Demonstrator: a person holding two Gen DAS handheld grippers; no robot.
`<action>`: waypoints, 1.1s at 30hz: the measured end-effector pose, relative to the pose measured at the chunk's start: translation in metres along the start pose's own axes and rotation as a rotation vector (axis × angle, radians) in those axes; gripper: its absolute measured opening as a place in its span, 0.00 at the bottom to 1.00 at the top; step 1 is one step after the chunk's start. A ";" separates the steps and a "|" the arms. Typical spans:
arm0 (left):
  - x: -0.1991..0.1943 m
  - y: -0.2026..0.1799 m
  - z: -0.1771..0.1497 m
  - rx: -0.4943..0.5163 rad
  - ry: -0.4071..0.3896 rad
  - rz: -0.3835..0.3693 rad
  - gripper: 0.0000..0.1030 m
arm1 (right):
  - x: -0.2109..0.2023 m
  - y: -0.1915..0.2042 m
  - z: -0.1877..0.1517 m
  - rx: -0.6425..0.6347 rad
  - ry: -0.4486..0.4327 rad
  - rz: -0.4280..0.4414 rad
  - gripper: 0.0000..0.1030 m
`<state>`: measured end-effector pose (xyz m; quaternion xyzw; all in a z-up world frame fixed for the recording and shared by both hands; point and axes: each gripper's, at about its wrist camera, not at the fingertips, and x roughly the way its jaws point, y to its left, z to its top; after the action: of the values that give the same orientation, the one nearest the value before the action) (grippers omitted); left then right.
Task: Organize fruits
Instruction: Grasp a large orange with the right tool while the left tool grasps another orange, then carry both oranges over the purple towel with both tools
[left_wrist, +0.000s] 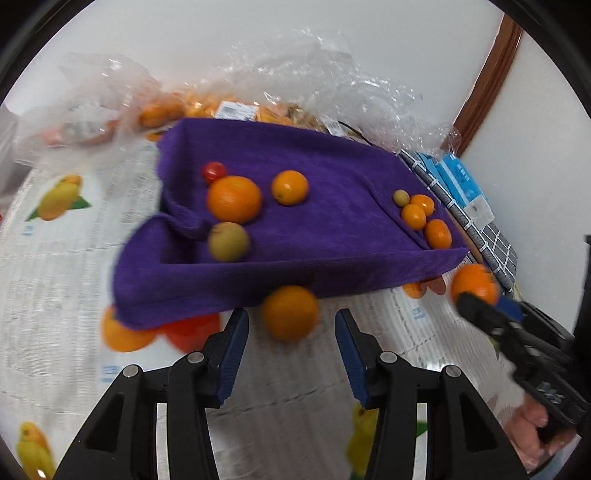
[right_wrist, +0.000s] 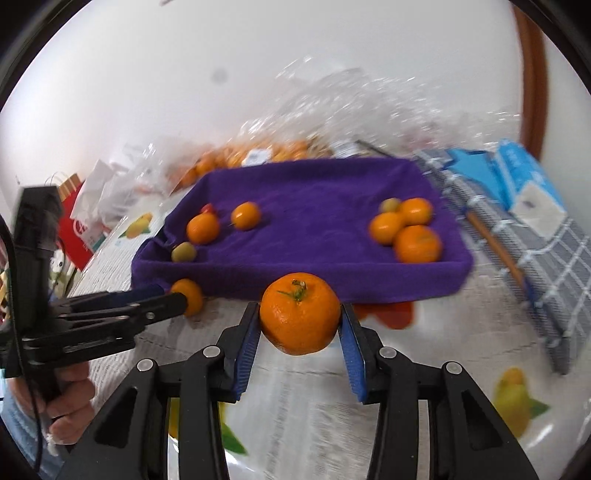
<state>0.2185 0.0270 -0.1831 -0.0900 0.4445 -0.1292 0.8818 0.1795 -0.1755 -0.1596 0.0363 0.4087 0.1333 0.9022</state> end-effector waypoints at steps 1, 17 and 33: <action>0.005 -0.003 0.001 -0.005 0.006 0.007 0.45 | -0.006 -0.006 -0.001 0.004 -0.007 -0.006 0.41; -0.051 0.004 0.007 -0.020 -0.088 0.045 0.32 | -0.025 -0.031 0.008 0.025 -0.054 -0.057 0.41; -0.068 0.040 0.065 -0.110 -0.210 0.032 0.32 | -0.018 -0.030 0.060 0.020 -0.131 -0.085 0.41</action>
<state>0.2379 0.0893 -0.1041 -0.1439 0.3575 -0.0805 0.9193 0.2194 -0.2069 -0.1114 0.0366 0.3514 0.0883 0.9313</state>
